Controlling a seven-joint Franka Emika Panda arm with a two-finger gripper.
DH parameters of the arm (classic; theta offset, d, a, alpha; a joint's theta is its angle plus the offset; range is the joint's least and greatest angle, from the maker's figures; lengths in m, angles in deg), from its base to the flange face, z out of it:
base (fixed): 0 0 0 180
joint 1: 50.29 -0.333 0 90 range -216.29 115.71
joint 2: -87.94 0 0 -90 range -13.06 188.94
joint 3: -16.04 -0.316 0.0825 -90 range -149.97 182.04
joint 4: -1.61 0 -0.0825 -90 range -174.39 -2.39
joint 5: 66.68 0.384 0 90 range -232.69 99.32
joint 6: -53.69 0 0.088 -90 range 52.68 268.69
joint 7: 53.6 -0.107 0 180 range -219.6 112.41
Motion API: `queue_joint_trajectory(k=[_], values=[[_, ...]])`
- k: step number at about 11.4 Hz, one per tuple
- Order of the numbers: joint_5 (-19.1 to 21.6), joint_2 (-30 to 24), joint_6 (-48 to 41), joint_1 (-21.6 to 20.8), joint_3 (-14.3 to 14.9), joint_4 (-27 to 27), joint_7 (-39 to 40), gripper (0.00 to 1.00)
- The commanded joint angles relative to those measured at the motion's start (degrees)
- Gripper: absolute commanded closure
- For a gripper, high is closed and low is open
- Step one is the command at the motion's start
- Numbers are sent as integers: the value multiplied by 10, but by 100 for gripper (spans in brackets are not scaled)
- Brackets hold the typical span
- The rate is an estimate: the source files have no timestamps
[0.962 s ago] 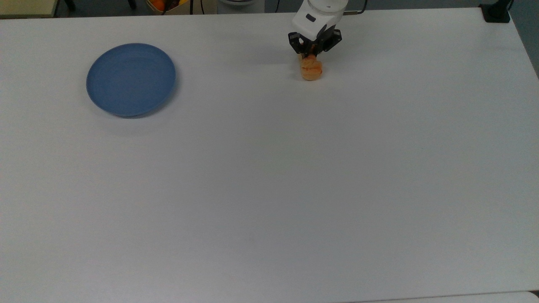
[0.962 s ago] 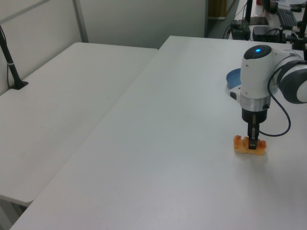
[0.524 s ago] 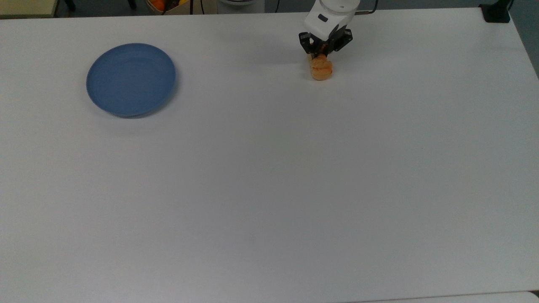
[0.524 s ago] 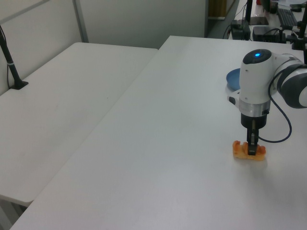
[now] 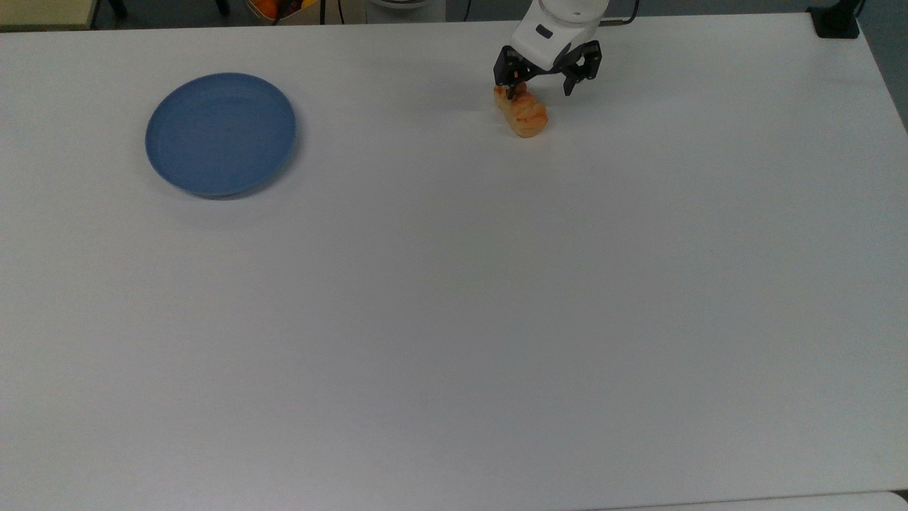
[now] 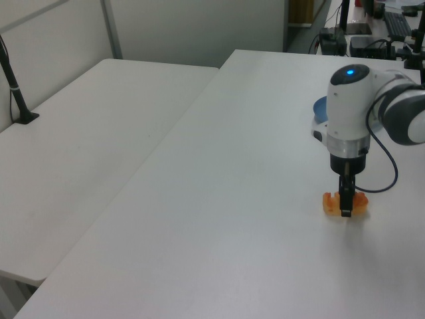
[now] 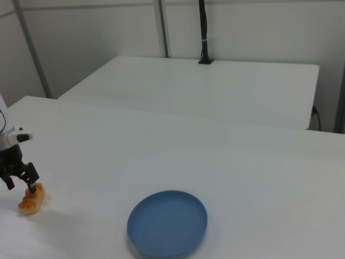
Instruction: Put the bread on the table
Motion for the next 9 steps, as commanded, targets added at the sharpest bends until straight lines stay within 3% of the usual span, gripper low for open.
queue_joint_trajectory(k=[1,4,9], values=[[8,0,-49,7,3,37,-1,0],[6,-2,-83,36,4,77,17,0],[0,1,-185,143,9,204,137,0]])
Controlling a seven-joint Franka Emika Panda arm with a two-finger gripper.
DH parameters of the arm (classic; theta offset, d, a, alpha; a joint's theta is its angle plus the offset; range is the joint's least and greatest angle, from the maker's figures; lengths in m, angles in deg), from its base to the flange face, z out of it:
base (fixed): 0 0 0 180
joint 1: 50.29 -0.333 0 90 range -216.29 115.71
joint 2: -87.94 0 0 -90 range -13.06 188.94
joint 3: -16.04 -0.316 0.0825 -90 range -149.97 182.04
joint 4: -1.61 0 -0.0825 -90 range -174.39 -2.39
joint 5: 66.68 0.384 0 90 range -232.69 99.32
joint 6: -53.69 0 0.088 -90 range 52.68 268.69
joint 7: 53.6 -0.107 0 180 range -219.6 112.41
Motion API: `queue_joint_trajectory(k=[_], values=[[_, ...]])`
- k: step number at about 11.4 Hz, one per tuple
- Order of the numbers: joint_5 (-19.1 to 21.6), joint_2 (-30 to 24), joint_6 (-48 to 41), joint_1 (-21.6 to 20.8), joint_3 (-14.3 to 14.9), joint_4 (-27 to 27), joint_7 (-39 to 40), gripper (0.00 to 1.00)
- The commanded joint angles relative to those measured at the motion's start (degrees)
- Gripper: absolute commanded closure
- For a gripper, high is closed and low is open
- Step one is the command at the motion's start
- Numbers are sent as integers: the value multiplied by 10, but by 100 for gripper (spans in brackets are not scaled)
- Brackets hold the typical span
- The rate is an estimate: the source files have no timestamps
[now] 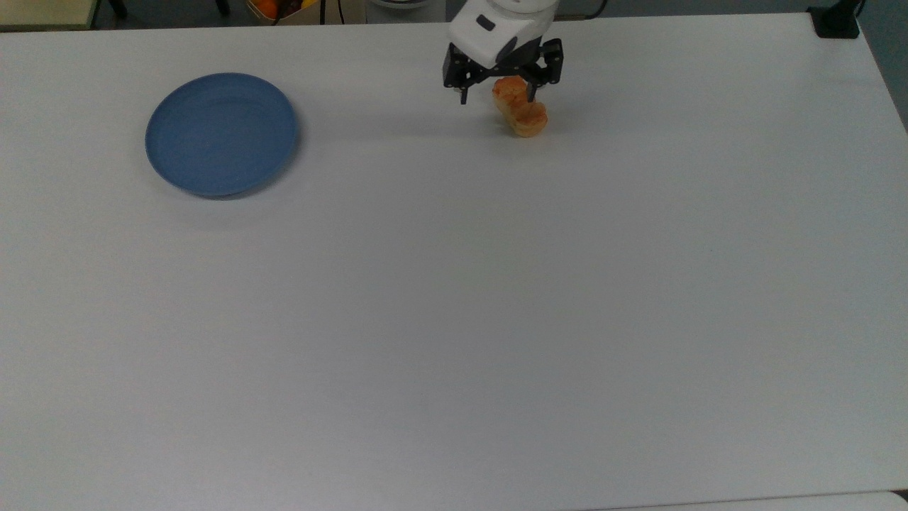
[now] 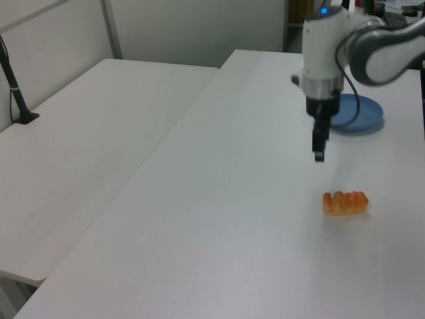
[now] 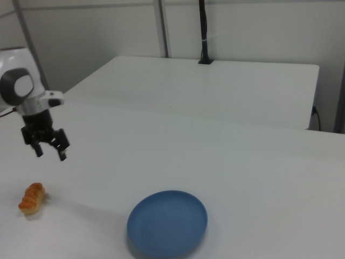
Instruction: Put the bread on the table
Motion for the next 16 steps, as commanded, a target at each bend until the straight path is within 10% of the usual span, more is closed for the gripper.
queue_joint_trajectory(k=[1,10,16], values=[[0,1,-96,54,3,94,61,0],[0,-32,-276,55,139,253,155,0],[2,-34,-242,56,150,254,139,0]])
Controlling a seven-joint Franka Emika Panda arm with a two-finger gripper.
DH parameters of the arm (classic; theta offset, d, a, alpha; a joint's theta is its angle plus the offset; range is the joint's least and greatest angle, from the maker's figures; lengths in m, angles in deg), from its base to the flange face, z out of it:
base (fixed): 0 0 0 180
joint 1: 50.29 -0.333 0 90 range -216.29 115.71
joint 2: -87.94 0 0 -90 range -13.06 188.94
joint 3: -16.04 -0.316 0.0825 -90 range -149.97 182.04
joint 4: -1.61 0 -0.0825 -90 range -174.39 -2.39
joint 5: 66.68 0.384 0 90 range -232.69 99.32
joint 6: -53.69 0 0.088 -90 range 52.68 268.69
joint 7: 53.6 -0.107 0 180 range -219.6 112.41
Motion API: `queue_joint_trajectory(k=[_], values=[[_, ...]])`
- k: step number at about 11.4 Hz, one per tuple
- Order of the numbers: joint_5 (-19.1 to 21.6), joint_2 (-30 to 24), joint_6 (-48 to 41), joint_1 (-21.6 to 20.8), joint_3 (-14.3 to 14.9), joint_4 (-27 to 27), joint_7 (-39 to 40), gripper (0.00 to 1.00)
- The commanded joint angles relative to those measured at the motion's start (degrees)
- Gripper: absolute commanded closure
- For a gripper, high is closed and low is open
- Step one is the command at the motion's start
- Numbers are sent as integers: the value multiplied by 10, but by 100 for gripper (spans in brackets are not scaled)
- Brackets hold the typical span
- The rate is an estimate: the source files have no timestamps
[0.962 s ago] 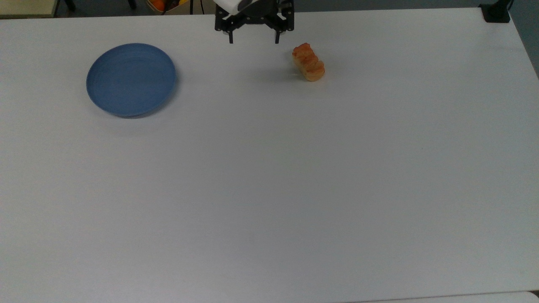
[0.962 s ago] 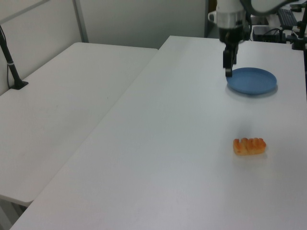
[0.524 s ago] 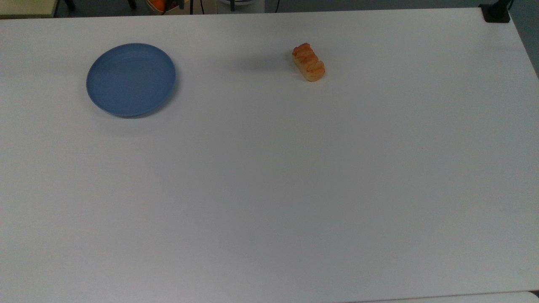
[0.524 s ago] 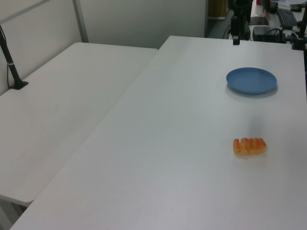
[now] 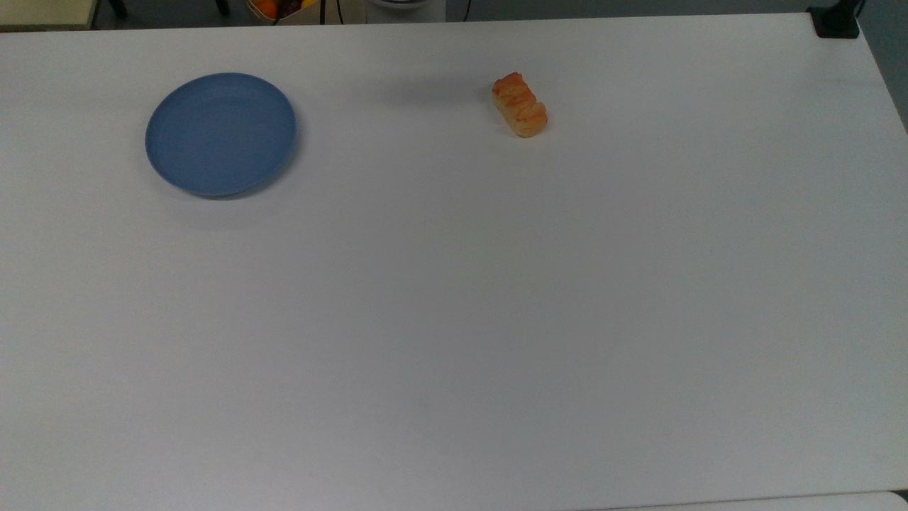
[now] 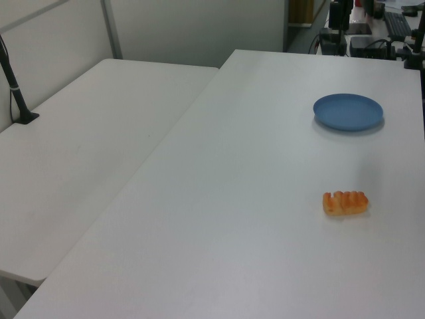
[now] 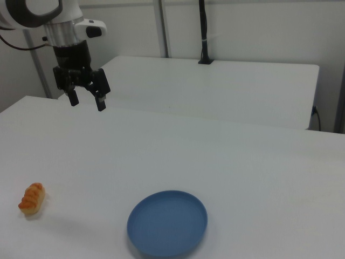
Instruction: Put the bread on the table
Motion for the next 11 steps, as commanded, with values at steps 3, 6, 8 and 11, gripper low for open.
queue_joint_trajectory(k=[3,6,8,11], values=[[9,11,34,-11,1,0,-40,0],[6,3,20,-61,51,-3,-40,0],[7,0,11,-93,83,-3,-40,0],[7,2,12,-95,85,-3,-40,0]])
